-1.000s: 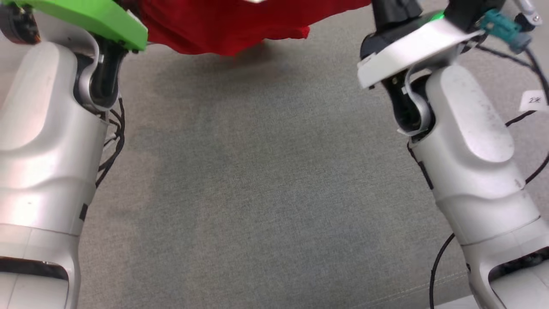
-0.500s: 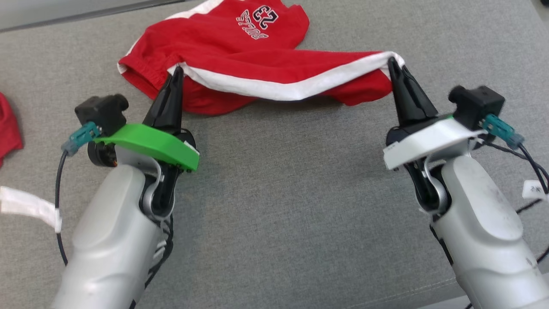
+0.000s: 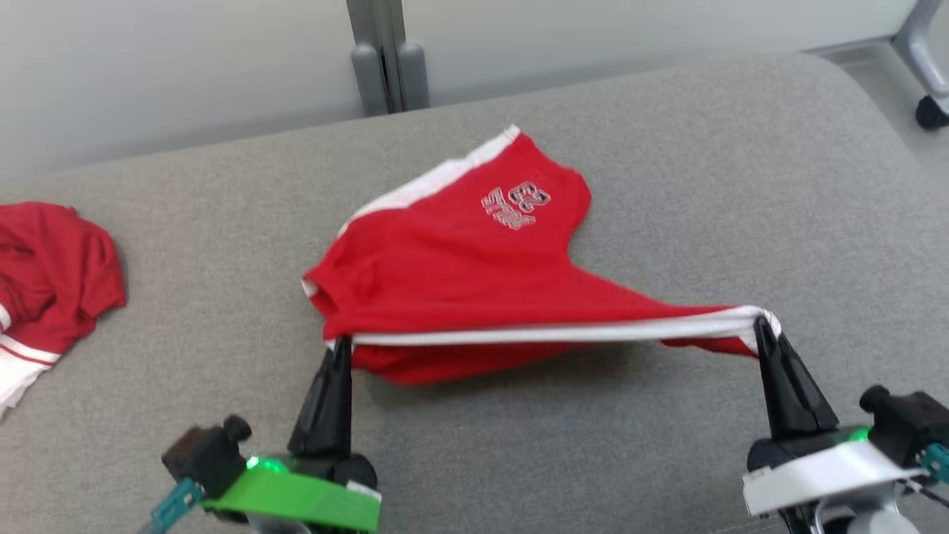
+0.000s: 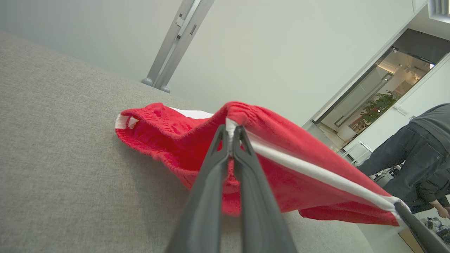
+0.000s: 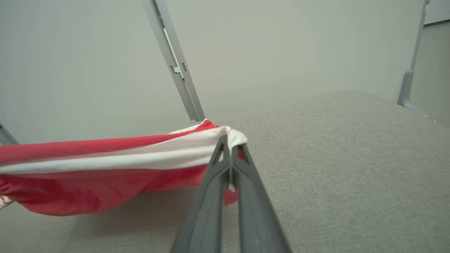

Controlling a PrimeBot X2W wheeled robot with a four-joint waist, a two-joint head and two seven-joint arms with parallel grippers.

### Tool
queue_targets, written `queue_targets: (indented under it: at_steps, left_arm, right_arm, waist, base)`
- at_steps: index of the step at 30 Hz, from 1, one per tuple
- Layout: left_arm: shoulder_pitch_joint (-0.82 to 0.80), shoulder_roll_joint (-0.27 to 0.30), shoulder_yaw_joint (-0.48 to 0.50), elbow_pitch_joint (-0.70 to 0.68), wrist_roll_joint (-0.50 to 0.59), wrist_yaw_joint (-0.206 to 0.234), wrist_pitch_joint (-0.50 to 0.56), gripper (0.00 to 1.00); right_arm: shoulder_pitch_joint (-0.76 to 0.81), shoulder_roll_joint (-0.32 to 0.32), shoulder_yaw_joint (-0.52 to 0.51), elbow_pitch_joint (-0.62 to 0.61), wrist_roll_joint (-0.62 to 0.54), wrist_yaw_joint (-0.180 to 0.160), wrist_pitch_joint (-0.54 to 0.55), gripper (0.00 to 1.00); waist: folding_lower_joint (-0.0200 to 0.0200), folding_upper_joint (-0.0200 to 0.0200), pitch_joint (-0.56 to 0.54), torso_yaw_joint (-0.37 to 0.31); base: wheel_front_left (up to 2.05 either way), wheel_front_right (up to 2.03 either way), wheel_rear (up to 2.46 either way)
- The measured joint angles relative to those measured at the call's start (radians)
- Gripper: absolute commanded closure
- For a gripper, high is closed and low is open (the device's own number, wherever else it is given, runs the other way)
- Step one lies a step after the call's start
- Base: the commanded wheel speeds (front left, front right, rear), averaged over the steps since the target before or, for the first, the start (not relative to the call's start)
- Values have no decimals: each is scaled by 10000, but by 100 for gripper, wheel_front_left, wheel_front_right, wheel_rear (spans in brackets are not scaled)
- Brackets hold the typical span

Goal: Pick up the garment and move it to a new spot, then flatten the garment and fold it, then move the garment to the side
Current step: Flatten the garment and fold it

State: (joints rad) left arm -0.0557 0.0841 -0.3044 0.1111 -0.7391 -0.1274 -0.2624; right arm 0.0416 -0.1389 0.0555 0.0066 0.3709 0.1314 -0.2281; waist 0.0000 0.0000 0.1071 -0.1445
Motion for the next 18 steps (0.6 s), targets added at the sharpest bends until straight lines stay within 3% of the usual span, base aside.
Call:
queue_targets:
  at_steps: [9,14,18]
  left_arm:
    - [2284,-136,-301,-1975,270,326,73,100]
    - [2425,-199,-495,-1839,-109,579,372,100]
    - [2380,-297,-598,-999,-671,1047,652,100]
  right_arm:
    - [2011,341,-671,-2959,-614,0,1319,100]
    - [1991,307,-748,-2711,-997,0,1756,100]
    - [1200,142,-779,-1509,-1076,2,1760,100]
  waist:
    - [0,0,-1189,257]
    - [-1,0,-1245,594]
    - [-1,0,-1076,846]
  base:
    - [0,0,0]
    - [0,0,0]
    - [0,0,0]
